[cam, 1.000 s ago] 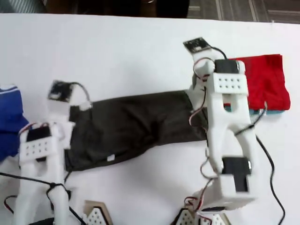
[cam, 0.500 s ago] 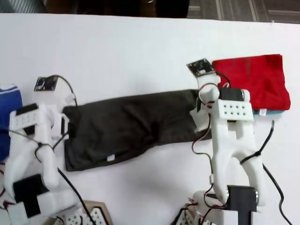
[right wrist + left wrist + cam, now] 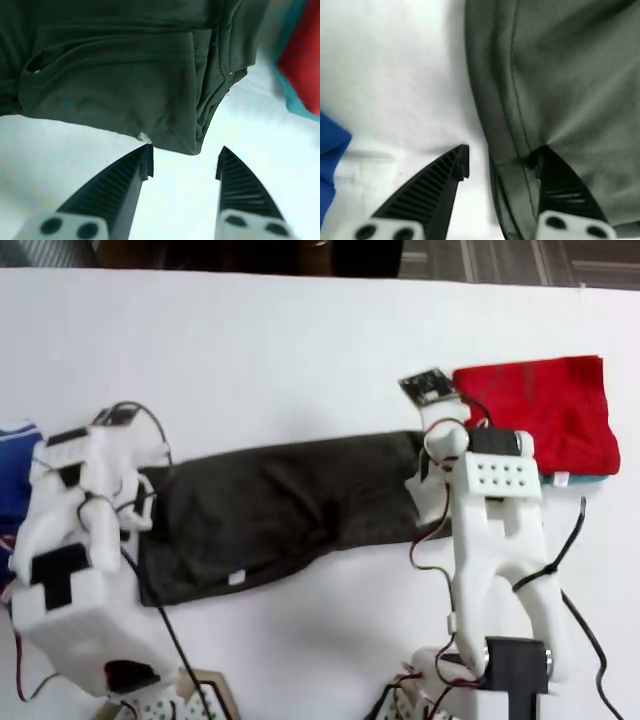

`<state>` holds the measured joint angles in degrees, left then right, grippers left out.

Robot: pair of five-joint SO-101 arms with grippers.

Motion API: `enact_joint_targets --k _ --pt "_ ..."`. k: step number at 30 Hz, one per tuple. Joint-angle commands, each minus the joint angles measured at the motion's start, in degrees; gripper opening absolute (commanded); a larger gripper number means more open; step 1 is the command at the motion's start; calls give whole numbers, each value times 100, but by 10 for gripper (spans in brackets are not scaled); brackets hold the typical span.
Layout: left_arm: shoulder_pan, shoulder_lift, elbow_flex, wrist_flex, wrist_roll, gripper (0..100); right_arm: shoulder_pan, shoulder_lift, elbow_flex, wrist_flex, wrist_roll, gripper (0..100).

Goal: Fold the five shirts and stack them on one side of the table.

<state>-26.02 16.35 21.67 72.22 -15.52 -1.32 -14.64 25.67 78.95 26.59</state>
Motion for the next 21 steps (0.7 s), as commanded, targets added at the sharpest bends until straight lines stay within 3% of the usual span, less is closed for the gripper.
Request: enact_joint_targets --k 1,5,9,16,21 --pt "360 554 -453 510 26 241 224 -629 -18 136 18 211" --pt "387 1108 -963 862 -149 212 699 -1332 -18 189 18 211" --pt "352 1468 -1367 1064 -193 11 1112 -1754 264 303 26 211" --pt "-316 1521 -1868 1275 -466 25 1956 -1851 1978 -822 26 211" --pt "-1143 1556 -2800 1952 -932 25 2431 -1851 2927 -1569 334 211"
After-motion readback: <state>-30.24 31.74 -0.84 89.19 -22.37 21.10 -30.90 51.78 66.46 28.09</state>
